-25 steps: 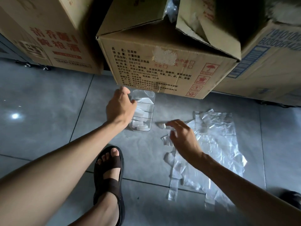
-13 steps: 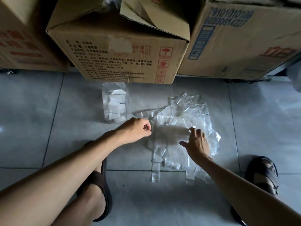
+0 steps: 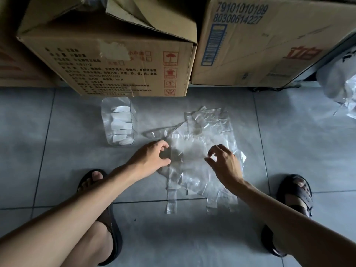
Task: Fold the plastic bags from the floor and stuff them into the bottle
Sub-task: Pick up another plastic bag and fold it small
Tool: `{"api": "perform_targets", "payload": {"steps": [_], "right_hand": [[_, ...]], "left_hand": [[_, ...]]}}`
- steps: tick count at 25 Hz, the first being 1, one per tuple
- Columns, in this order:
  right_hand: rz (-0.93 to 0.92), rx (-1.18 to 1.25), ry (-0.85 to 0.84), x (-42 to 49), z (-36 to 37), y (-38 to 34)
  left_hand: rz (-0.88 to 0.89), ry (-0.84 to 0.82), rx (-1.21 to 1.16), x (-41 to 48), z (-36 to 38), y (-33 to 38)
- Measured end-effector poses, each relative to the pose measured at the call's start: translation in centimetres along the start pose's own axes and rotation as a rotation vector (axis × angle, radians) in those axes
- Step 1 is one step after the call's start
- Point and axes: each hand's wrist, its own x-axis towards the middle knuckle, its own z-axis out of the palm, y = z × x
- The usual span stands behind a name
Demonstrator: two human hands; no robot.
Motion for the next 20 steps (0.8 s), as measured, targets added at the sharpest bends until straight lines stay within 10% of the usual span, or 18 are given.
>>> {"api": "perform_targets", "payload": {"steps": [6,20], "right_hand": [[-0.362,0.056,0.027,-2.0,-8.2,-5.9],[-0.415,0.394,0.250,-12.3,-36.3,-17.7]], "left_hand": [[0.147,0.004,0.046,-3.9,-3.7,7.5],[0.316,0.179,-0.635,-23.7,-14.4,25.4]]}}
